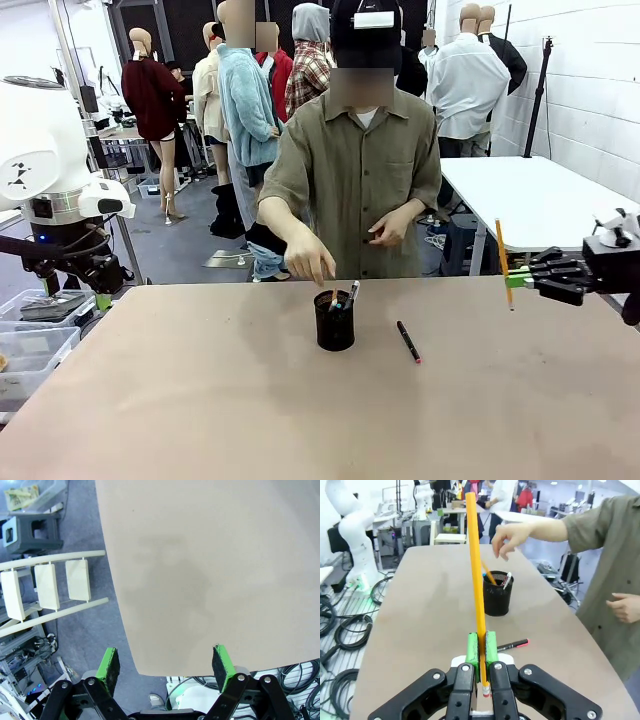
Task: Place the pens into the pen holder.
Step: Pick up a writing instrument from the table and place it into the Pen holder.
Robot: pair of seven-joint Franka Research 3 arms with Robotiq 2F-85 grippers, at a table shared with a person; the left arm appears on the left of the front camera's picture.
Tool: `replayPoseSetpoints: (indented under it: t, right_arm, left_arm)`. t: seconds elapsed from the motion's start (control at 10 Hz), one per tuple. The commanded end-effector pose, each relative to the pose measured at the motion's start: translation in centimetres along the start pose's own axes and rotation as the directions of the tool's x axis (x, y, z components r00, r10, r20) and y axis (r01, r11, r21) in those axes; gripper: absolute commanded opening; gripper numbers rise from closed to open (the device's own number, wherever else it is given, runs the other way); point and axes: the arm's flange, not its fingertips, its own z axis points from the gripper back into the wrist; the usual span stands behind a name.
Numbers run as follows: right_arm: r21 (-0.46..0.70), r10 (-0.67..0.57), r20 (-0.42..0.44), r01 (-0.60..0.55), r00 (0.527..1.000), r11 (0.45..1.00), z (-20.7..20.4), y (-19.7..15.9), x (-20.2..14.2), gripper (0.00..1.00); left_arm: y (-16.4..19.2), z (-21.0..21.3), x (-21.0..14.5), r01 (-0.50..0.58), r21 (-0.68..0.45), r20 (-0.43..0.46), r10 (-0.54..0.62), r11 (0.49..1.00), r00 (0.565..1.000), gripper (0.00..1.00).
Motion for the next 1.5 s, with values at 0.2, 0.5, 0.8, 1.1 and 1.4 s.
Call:
replayPoseSetpoints:
  t: [0.2,0.5,0.8,1.1,1.4]
  right_arm:
    - [-0.033,0.031,0.031,-0.03,0.999,0.999,-1.7,1.0,0.9,0.0]
    - [-0.024,0.07,0.027,-0.069,0.997,0.997,-5.7,0.2,3.4,0.0]
    - [0.005,0.132,0.064,-0.133,0.989,0.991,-10.5,-1.4,5.7,0.0]
    - [0.055,0.129,0.098,-0.135,0.987,0.989,-16.6,-4.4,7.7,0.0]
    - [0.131,0.183,0.092,-0.194,0.979,0.972,-22.9,-6.3,9.4,0.0]
  left_arm:
    - [0.0,0.1,-0.1,-0.007,0.019,-0.008,0.007,1.0,1.0,0.96]
    - [0.0,0.1,-0.1,-0.007,0.019,-0.008,0.007,1.0,1.0,0.96]
    - [0.0,0.1,-0.1,-0.007,0.019,-0.008,0.007,1.0,1.0,0.96]
    - [0.0,0.1,-0.1,-0.007,0.019,-0.008,0.007,1.0,1.0,0.96]
    - [0.0,0.1,-0.1,-0.007,0.019,-0.008,0.007,1.0,1.0,0.96]
